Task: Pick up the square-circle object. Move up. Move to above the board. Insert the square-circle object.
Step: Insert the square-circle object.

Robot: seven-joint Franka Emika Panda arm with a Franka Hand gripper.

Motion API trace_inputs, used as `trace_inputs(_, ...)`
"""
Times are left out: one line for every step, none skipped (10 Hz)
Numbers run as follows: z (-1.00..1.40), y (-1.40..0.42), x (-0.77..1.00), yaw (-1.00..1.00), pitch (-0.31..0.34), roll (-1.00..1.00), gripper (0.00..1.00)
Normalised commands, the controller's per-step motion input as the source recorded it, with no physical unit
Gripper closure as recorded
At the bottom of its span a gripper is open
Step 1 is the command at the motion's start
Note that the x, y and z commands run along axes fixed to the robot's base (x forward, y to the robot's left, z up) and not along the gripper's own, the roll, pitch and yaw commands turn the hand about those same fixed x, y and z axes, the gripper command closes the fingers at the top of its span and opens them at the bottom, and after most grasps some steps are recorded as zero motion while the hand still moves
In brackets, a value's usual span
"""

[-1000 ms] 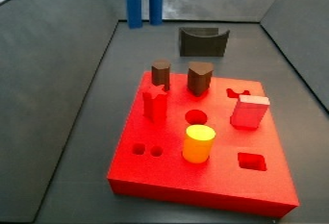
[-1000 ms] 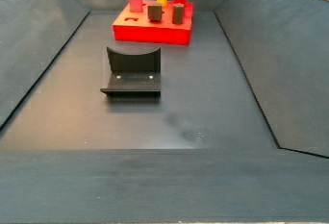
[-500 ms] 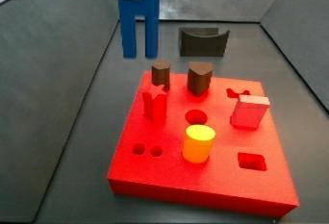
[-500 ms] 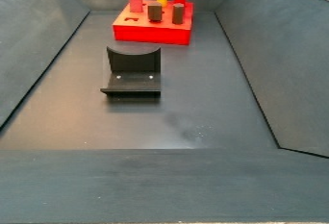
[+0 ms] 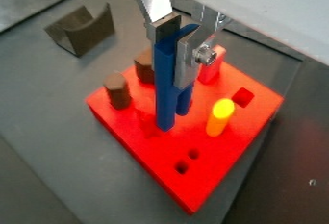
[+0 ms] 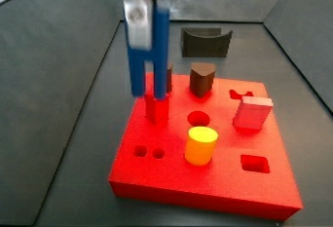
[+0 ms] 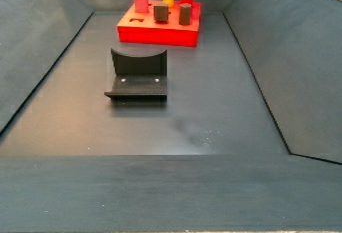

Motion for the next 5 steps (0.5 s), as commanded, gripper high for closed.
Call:
trace_inputs(-0.38,-0.70,0.16,0.03,0.219,0.37,1.00)
trace_inputs(-0.32,-0.68,0.15,0.03,0.227,0.41,1.00)
trace_inputs(-0.31,-0.65,0.09,0.05,0.219,0.41,1.00)
trace_inputs(-0.29,-0.66,0.00,0.06,0.156,0.39,1.00)
trace_inputs(-0.19,-0.26,-0.10,0.00,0.007,0.14,1.00)
